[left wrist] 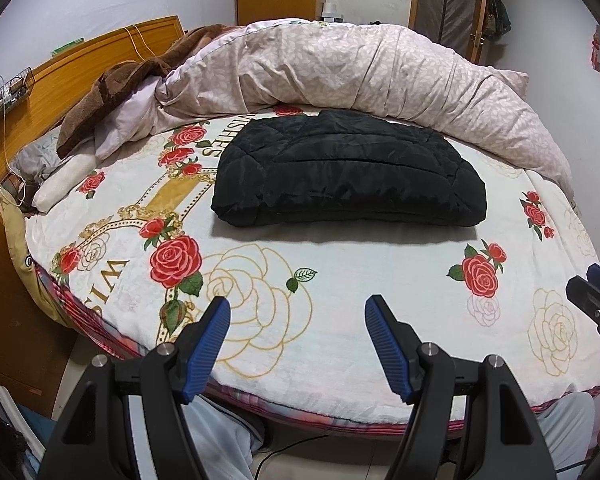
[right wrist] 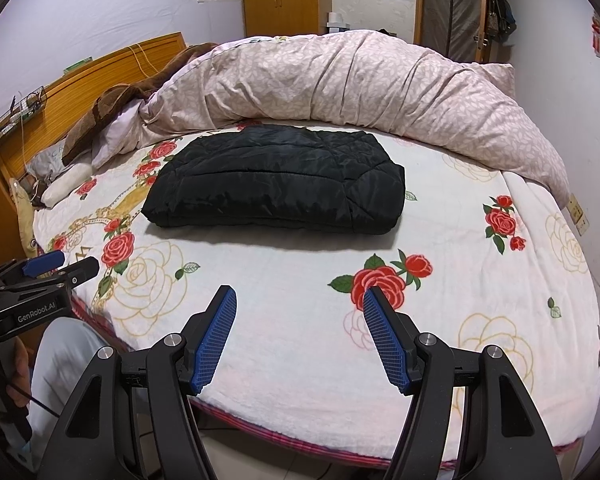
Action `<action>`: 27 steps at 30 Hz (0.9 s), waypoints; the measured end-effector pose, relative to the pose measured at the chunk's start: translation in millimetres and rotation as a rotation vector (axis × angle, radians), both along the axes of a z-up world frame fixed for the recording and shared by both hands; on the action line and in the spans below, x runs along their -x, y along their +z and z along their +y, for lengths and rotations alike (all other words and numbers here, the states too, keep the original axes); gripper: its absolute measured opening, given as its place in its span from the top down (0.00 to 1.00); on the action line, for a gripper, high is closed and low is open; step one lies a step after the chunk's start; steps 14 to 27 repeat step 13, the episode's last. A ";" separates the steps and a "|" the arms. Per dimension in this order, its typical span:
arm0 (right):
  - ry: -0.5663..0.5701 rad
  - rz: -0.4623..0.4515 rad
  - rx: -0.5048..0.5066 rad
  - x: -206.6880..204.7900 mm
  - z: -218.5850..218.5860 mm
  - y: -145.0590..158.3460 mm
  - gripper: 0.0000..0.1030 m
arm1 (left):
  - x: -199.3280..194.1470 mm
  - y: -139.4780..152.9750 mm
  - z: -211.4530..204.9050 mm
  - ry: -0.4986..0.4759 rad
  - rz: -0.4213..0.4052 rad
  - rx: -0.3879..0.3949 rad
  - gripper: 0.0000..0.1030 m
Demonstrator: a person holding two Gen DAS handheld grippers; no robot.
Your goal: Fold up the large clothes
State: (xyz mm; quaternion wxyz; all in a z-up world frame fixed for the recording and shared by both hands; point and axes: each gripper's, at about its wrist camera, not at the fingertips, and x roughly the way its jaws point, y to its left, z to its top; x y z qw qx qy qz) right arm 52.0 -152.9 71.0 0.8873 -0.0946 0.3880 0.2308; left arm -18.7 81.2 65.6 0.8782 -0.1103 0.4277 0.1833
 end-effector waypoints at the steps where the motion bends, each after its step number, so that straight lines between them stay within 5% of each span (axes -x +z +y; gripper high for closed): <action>1: 0.000 0.000 0.000 -0.1 0.0 0.2 0.36 | 0.0 -0.2 0.1 0.001 0.001 -0.002 0.30; 27: 0.000 0.005 0.001 1.4 -2.3 -3.1 0.36 | -2.1 -3.7 1.5 0.017 0.002 0.018 0.30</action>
